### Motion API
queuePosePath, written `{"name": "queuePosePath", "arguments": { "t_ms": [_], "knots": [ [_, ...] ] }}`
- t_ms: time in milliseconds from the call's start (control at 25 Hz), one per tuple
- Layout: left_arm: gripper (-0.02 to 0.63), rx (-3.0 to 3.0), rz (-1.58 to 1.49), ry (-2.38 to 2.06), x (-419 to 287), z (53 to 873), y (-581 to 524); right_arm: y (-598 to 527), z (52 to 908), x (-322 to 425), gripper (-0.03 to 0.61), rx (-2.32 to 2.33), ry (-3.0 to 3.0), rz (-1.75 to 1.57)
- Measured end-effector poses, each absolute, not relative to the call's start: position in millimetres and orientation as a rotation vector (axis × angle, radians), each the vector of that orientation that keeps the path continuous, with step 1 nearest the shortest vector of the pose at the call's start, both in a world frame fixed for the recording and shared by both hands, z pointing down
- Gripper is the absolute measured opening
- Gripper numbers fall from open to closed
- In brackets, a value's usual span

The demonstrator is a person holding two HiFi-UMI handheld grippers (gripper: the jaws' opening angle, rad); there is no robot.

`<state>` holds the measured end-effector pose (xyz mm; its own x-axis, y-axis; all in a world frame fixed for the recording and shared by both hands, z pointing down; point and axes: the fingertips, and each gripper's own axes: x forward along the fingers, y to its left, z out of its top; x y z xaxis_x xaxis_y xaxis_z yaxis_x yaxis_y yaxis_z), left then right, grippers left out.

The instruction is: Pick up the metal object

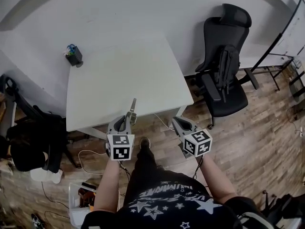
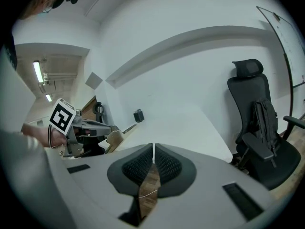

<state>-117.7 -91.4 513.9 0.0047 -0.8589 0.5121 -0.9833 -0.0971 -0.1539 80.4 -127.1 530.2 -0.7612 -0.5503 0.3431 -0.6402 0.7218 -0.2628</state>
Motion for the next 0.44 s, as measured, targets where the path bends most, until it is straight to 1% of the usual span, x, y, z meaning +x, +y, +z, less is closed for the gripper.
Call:
{"name": "queuePosePath", "arguments": {
  "t_ms": [440],
  "knots": [
    [0.026,1.961,0.680,-1.956,-107,524,-17,-79,535,80,0.049,0.891,-2.687,0.475]
  ]
}}
